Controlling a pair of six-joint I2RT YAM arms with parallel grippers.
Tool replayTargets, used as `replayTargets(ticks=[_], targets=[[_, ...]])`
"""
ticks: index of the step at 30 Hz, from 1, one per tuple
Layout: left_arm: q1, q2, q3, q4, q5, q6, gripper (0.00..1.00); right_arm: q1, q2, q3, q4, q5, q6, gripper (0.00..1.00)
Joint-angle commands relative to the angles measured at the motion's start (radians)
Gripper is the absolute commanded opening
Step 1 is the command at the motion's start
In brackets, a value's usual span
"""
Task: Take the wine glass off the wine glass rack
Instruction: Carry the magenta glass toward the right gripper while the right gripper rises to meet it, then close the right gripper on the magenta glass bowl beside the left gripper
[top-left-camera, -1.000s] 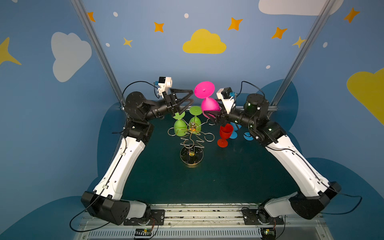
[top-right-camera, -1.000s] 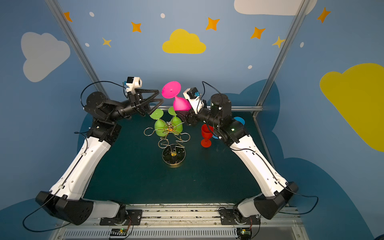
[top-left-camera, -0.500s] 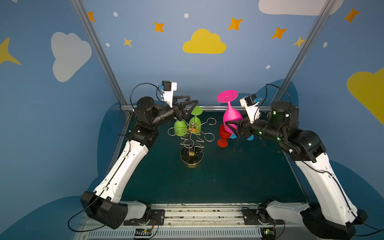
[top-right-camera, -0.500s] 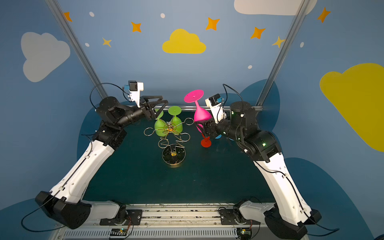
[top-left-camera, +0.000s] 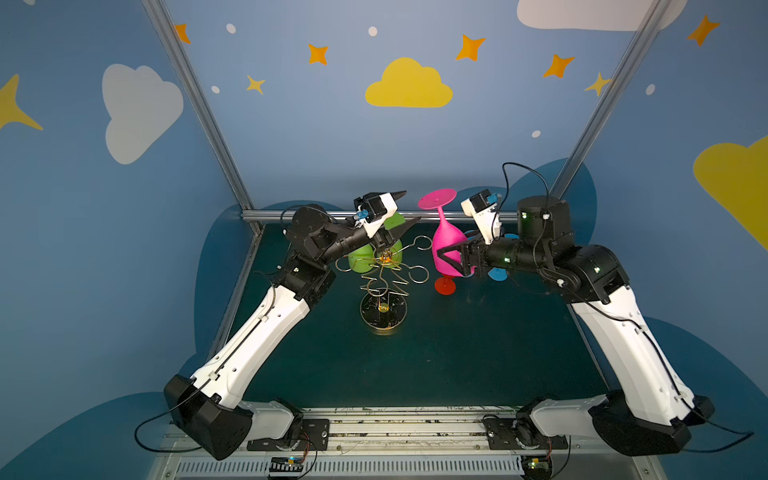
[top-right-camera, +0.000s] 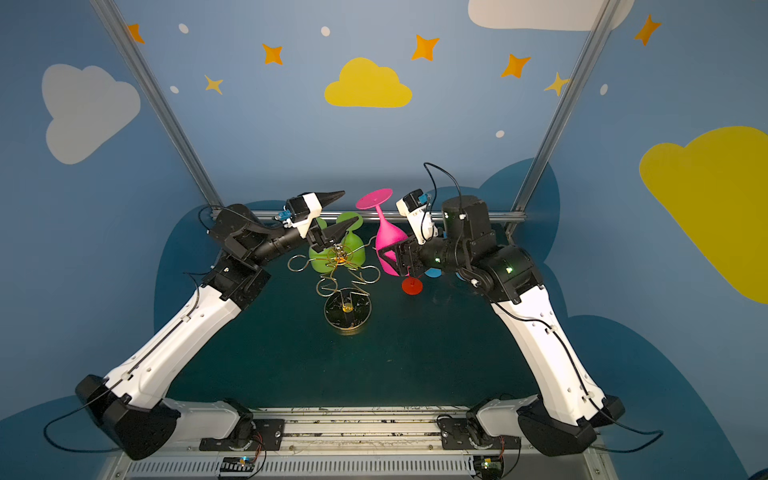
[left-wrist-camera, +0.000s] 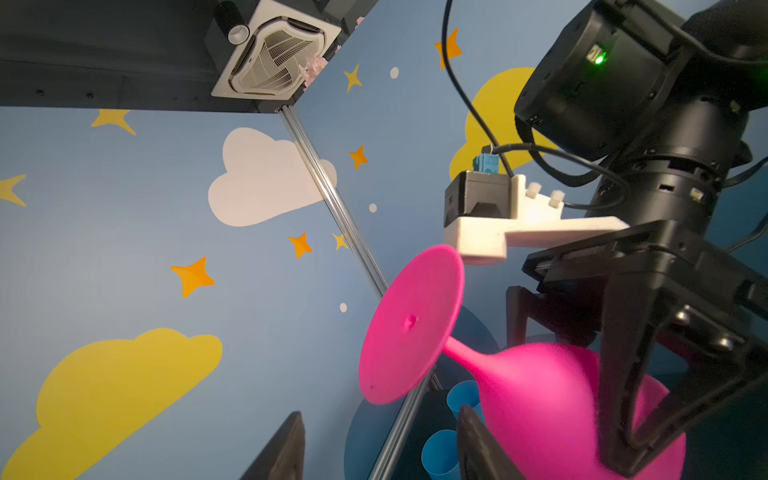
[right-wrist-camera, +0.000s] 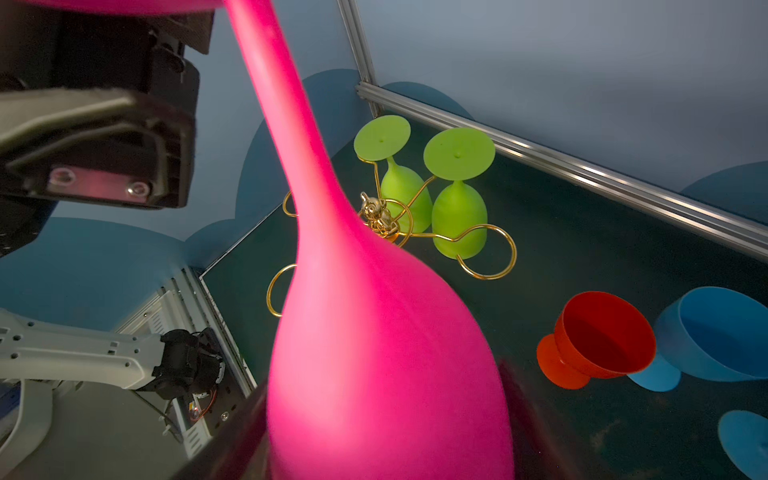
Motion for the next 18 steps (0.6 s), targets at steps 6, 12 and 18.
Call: replayTargets(ticks=[6,12,18], targets=[[-0.006,0.020,0.042,-0.003,0.005,0.108,0.51,0.019,0.032,0.024,-0.003,-0.087,0.034,0.21],[-0.007,0.030,0.059,-0.033,0.024,0.131,0.32,0.032,0.038,0.012,-0.003,-0.094,0.039,0.20],[-0.009,0.029,0.055,-0.043,0.020,0.156,0.16,0.039,0.043,0.015,-0.010,-0.098,0.041,0.23]])
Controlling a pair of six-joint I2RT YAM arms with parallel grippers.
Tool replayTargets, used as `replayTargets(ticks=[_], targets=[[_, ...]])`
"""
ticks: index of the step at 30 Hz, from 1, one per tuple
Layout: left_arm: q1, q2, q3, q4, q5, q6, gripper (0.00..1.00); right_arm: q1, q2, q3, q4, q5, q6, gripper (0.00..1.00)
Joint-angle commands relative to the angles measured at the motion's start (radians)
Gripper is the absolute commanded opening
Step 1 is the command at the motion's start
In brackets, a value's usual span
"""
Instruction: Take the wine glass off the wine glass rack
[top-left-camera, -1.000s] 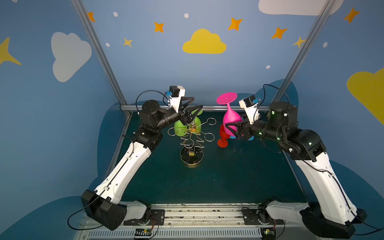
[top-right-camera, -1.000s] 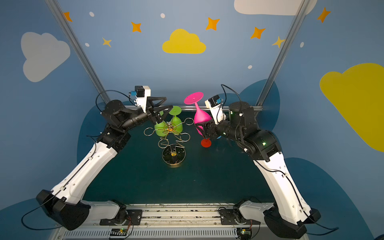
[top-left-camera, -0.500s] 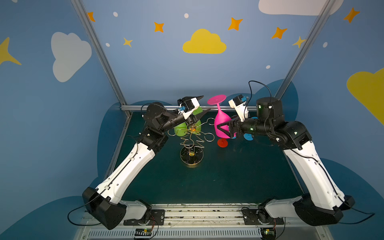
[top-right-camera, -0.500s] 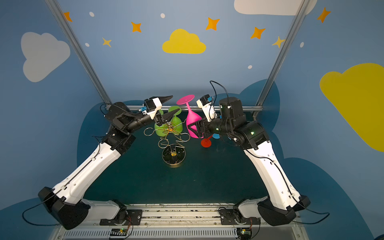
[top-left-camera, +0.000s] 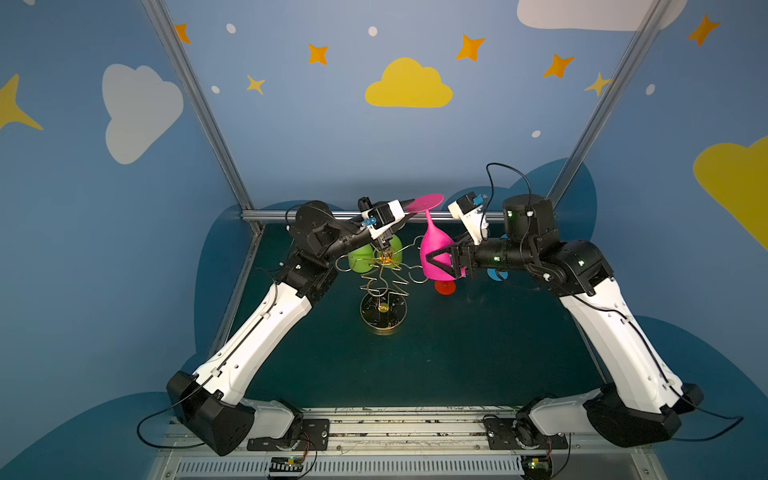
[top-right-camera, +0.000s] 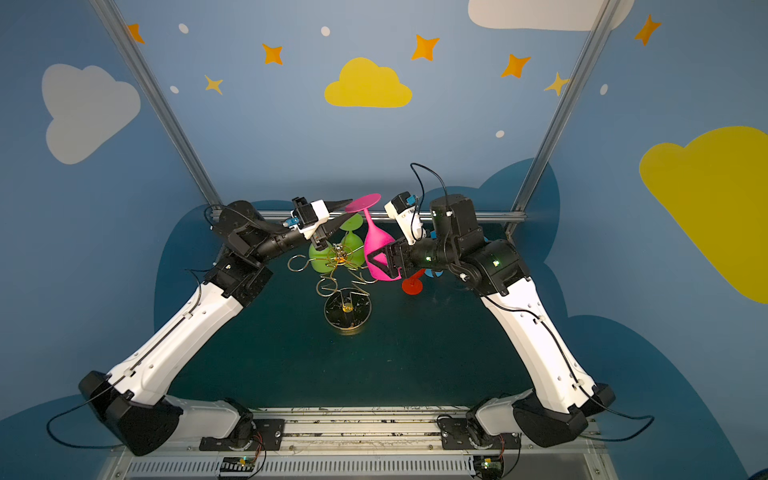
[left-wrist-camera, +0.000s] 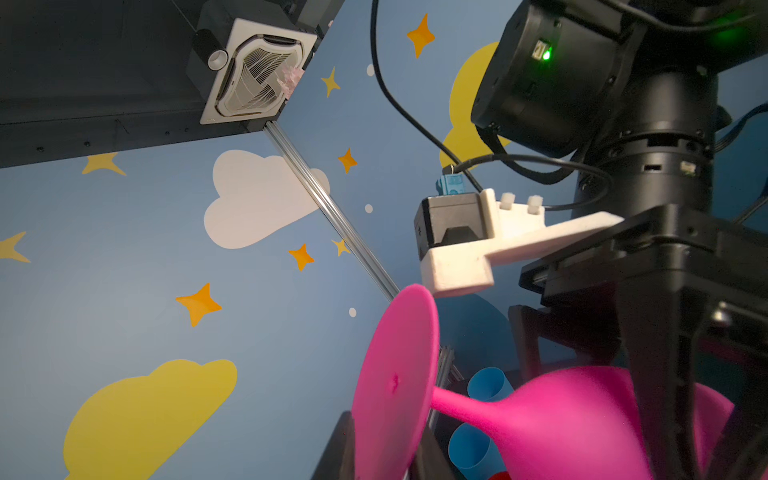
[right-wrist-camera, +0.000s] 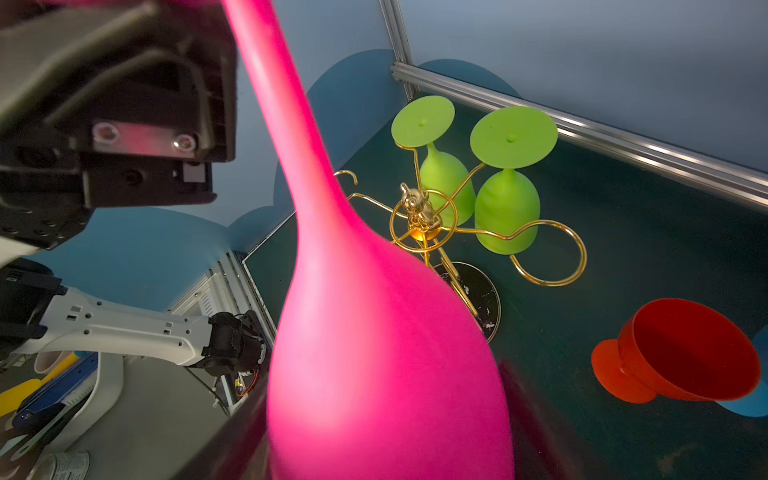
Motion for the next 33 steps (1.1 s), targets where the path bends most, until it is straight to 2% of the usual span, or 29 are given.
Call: replayTargets(ticks=[1,4,6,7,9,15,18,23,29,33], targets=[[0.000,0.007,0.020,-0.005,-0.002,0.018,0.11,0.008,0.007,0.014,-0.012,-0.021,0.004,0.29],[-0.001,0.000,0.007,0.009,-0.022,0.014,0.04,0.006,-0.002,0.006,0.009,-0.029,0.023,0.55],[-0.001,-0.012,-0.020,0.038,-0.044,0.001,0.03,0.001,-0.013,-0.006,0.041,-0.033,0.040,0.71],[-0.001,-0.017,-0.036,0.052,-0.057,-0.008,0.03,-0.005,-0.018,-0.010,0.057,-0.036,0.053,0.78],[-0.001,-0.030,-0.062,0.061,-0.085,-0.023,0.03,-0.030,-0.026,-0.017,0.090,-0.061,0.085,0.83],[0.001,-0.097,-0.143,0.066,-0.271,-0.158,0.03,-0.177,-0.112,-0.169,0.403,-0.255,0.317,0.87],[0.001,-0.127,-0.170,0.052,-0.354,-0.260,0.03,-0.233,-0.164,-0.233,0.509,-0.279,0.382,0.88],[0.001,-0.157,-0.199,0.026,-0.455,-0.413,0.03,-0.272,-0.256,-0.296,0.545,-0.234,0.390,0.88],[0.001,-0.177,-0.222,0.026,-0.444,-0.511,0.03,-0.291,-0.365,-0.390,0.524,-0.116,0.366,0.87],[0.001,-0.182,-0.231,0.030,-0.424,-0.530,0.03,-0.291,-0.373,-0.419,0.520,-0.097,0.369,0.82]])
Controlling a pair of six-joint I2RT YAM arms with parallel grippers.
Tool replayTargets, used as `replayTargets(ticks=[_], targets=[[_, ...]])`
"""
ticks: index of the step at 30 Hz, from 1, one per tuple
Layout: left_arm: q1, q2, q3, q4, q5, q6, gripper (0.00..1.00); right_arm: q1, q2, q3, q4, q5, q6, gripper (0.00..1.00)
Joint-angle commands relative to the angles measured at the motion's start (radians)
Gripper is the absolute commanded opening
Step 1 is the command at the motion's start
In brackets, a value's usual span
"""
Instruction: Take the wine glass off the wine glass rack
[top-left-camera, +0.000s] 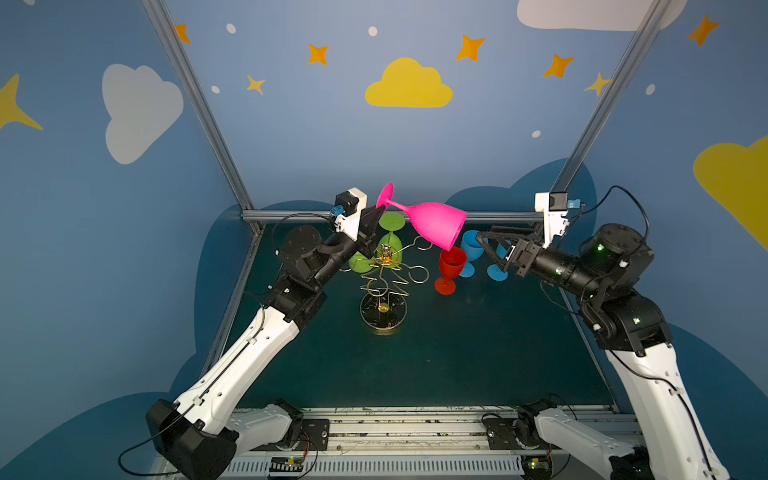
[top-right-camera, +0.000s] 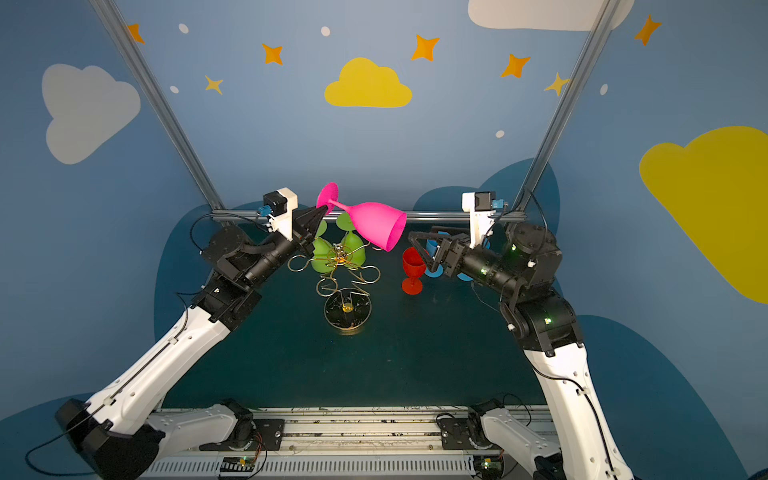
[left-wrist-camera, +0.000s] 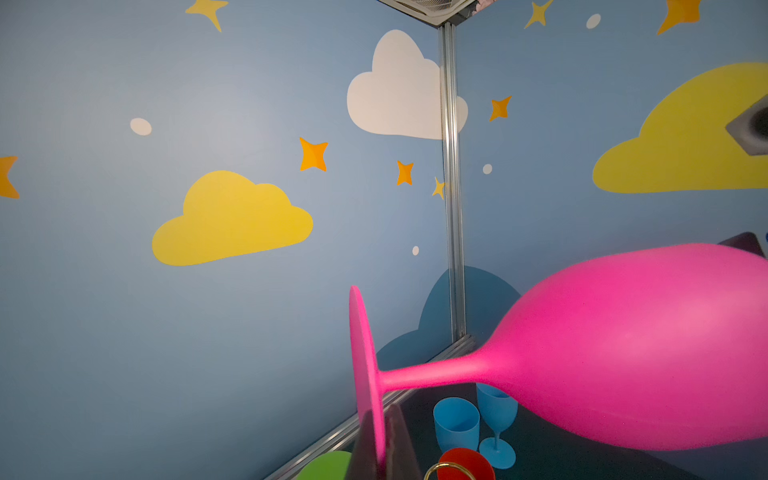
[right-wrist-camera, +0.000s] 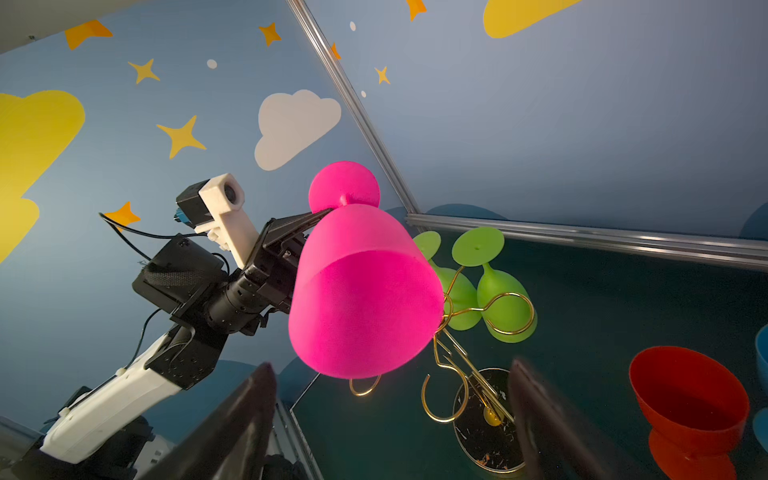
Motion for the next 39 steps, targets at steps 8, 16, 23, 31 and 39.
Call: replayTargets(ticks=[8,16,23,31,39], targets=[[0.000,-0.018,-0.022,0.029,0.031,-0.067,0.03,0.015,0.075,-0.004,0.084,0.016,0.036,0.66],[0.000,-0.018,-0.036,0.034,0.053,-0.071,0.03,0.085,0.158,0.036,0.113,0.027,0.034,0.48],[0.000,-0.023,-0.040,0.031,0.060,-0.074,0.03,0.117,0.195,0.056,0.131,0.029,0.037,0.10],[0.001,-0.041,-0.074,0.064,0.019,-0.071,0.35,0.114,0.168,0.075,0.105,0.081,0.017,0.00],[0.051,-0.102,-0.118,0.034,-0.122,-0.102,0.78,0.057,0.069,0.157,-0.166,0.215,-0.127,0.00]])
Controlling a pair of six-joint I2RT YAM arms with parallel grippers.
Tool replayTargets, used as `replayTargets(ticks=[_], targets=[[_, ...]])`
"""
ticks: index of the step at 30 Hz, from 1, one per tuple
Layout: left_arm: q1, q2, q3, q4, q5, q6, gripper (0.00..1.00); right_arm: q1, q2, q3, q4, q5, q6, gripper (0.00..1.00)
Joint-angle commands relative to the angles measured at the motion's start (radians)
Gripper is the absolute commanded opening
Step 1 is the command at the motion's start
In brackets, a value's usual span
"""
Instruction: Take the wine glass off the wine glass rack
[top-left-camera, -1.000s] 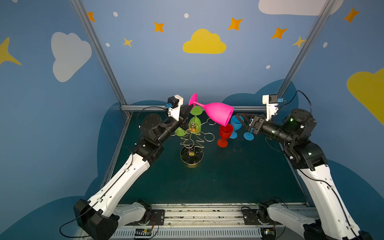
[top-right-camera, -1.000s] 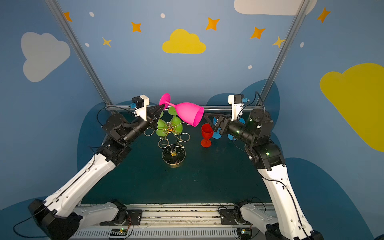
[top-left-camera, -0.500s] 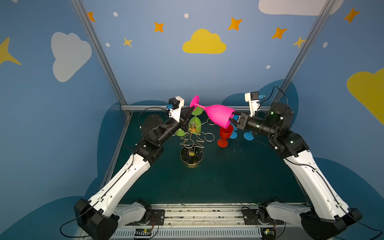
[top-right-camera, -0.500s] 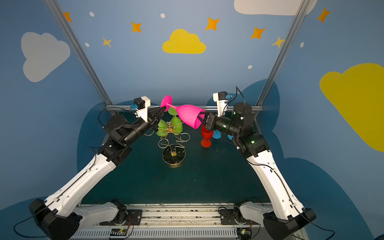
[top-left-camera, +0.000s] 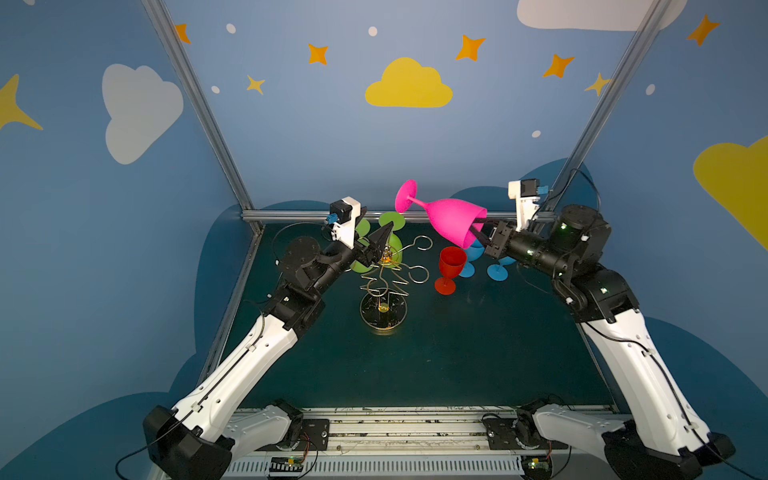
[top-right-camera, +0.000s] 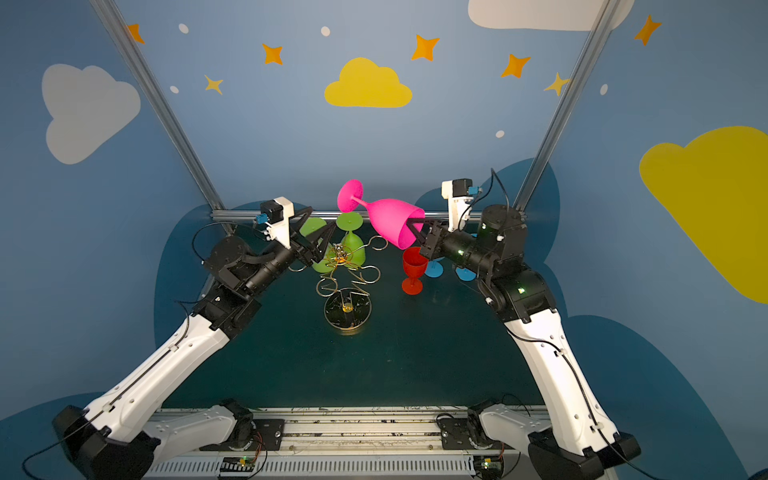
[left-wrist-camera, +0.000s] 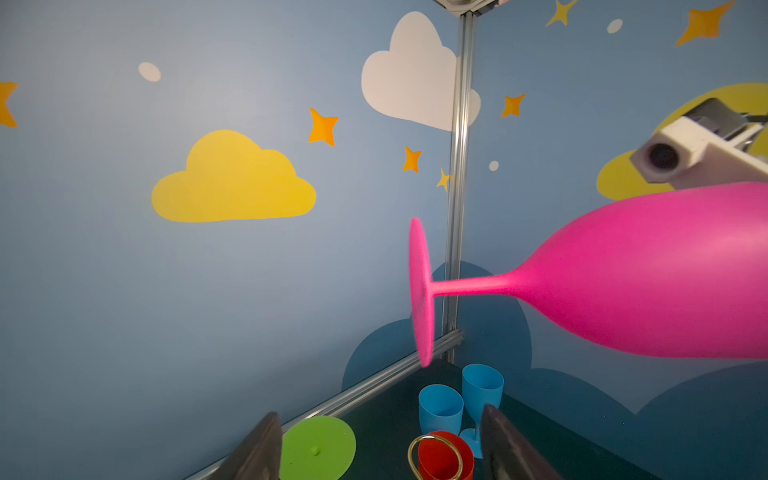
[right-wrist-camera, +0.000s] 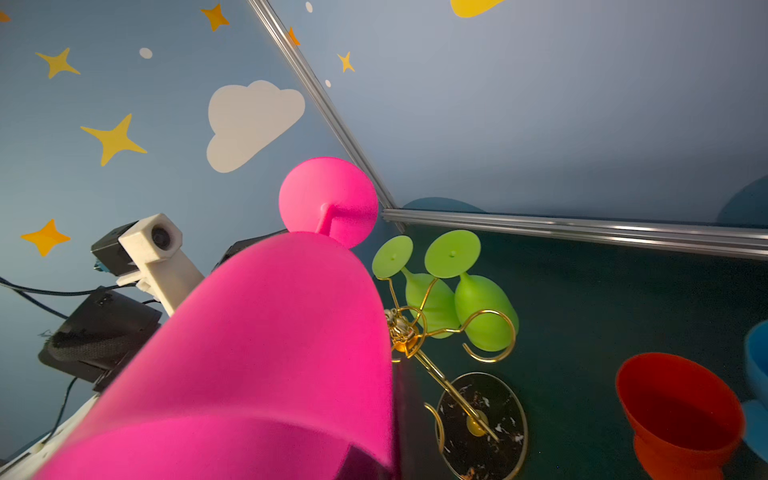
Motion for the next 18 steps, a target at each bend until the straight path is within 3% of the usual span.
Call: replayTargets(ticks=[1,6,10,18], targets=[[0.051,-0.051,-0.018,-0.008,-0.090,-0.041,0.80,-0.011,-0.077,0.073,-0.185,0.107,-0.111,0.00],[0.210,-0.103,-0.038,-0.098,-0.100,-0.199,0.89,-0.010,-0.165,0.111,-0.491,0.281,-0.206,0.00],[0.357,-0.119,-0.038,-0.179,-0.030,-0.336,0.93,-0.009,-0.216,0.086,-0.709,0.426,-0.220,0.00],[0.482,-0.112,-0.078,-0.260,0.075,-0.486,0.93,-0.003,-0.152,-0.032,-0.883,0.508,-0.201,0.00]])
